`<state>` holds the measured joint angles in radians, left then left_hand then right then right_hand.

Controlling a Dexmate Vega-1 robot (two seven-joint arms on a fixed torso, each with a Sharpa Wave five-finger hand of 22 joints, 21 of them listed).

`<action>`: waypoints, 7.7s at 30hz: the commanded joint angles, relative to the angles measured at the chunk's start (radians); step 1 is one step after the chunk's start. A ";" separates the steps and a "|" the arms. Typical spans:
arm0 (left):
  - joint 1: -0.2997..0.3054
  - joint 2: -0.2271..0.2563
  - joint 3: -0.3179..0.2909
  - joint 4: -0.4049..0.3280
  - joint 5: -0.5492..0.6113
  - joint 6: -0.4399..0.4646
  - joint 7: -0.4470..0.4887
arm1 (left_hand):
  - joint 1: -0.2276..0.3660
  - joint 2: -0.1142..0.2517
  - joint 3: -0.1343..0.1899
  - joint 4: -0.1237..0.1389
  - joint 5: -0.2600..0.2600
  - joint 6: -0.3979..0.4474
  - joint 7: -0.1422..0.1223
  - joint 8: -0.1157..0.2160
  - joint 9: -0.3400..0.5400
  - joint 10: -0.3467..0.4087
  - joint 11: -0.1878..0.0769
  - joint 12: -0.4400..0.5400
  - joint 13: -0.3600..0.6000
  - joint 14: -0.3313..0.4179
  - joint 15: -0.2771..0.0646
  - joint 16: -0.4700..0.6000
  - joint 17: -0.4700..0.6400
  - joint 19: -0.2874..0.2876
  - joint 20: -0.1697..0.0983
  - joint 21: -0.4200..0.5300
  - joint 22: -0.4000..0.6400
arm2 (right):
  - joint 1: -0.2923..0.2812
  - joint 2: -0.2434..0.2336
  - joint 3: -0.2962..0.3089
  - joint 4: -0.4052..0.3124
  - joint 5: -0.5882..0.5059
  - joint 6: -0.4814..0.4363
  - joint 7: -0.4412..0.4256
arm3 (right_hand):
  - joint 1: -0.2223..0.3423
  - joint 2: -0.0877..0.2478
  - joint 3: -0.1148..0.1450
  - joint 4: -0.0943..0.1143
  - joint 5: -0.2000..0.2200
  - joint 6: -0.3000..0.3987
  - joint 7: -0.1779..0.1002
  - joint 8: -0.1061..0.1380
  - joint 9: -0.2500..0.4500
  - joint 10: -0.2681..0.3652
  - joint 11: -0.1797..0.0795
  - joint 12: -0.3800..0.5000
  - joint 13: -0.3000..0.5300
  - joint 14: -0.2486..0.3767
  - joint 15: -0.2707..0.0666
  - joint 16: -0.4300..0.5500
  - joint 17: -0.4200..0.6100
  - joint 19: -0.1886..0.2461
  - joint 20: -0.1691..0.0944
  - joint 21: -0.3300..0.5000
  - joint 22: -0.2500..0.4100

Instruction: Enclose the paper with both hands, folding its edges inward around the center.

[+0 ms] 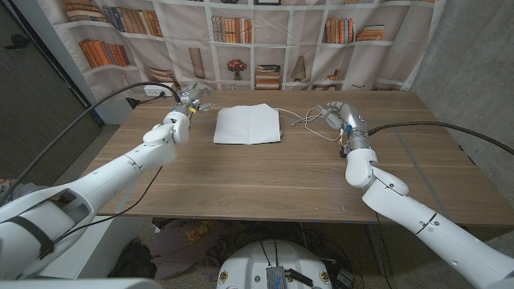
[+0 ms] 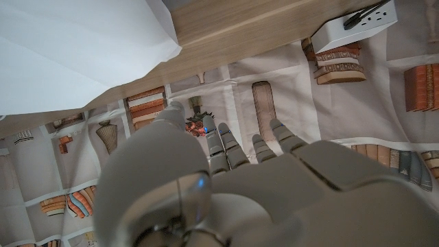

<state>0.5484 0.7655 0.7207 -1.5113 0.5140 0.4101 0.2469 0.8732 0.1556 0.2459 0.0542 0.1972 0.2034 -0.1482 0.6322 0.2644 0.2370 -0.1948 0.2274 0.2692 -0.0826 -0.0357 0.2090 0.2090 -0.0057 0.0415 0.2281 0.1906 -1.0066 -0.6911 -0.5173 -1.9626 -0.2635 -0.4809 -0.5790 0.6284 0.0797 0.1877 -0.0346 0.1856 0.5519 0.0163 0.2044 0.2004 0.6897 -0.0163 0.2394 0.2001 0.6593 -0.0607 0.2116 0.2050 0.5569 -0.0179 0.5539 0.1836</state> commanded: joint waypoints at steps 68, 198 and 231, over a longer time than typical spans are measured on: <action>0.434 -0.052 -0.266 -0.396 -0.338 0.099 0.265 | -0.060 0.009 0.040 0.041 -0.014 -0.234 0.013 -0.230 -0.055 -0.089 0.050 0.034 -0.035 0.108 -0.014 0.010 0.000 0.046 0.054 0.003 0.002 | 0.078 -0.077 -0.104 0.041 -0.141 0.244 0.279 | 0.131 0.142 0.448 0.093 0.041 -0.083 -0.197 -0.015 0.009 -0.152 -0.152 -0.032 -0.003 -0.407 -0.130 -0.003 0.098 -0.379 -0.097 -0.212 0.013; 0.429 0.035 -0.276 -0.408 -0.442 0.044 0.224 | -0.148 -0.029 0.009 0.070 -0.013 -0.203 0.005 -0.289 -0.058 -0.093 0.045 0.024 -0.046 0.075 -0.008 -0.006 -0.002 0.013 0.067 -0.009 0.003 | 0.540 0.186 -0.482 0.570 -0.465 0.337 0.545 | -0.367 0.128 0.307 0.207 0.019 -0.416 -0.078 -0.024 0.005 -0.502 -0.041 -0.041 -0.011 -0.713 -0.039 -0.013 0.126 -0.548 -0.101 -0.266 0.005; 0.474 0.016 -0.311 -0.414 -0.481 0.018 0.247 | -0.155 -0.028 0.008 0.064 -0.011 -0.198 -0.008 -0.305 -0.057 -0.093 0.042 0.020 -0.048 0.044 0.000 -0.013 -0.002 -0.009 0.067 -0.016 0.004 | 0.602 0.229 -0.545 0.627 -0.464 0.304 0.610 | -0.374 0.117 0.308 0.202 0.012 -0.421 -0.063 -0.015 0.003 -0.506 -0.027 -0.035 -0.012 -0.713 -0.029 -0.007 0.117 -0.541 -0.094 -0.270 0.005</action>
<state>1.0056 0.7948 0.4300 -1.9301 0.0622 0.4531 0.4836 0.7199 0.1256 0.2554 0.1186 0.1813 0.0087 -0.1603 0.3289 0.2047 0.1456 -0.1466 0.2502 0.2182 -0.0274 -0.0375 0.1992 0.2048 -0.0101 0.1058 0.2142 0.1909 -0.4181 -0.4701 -1.0483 -1.3373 -0.7393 -0.1664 0.0043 0.2632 0.1657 0.4913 0.1668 0.2012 0.1273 -0.0546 0.1853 0.2046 0.1789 -0.0515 0.1999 0.1858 -0.0537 -0.0376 0.2000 0.3200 0.0097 -0.0322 0.2846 0.1862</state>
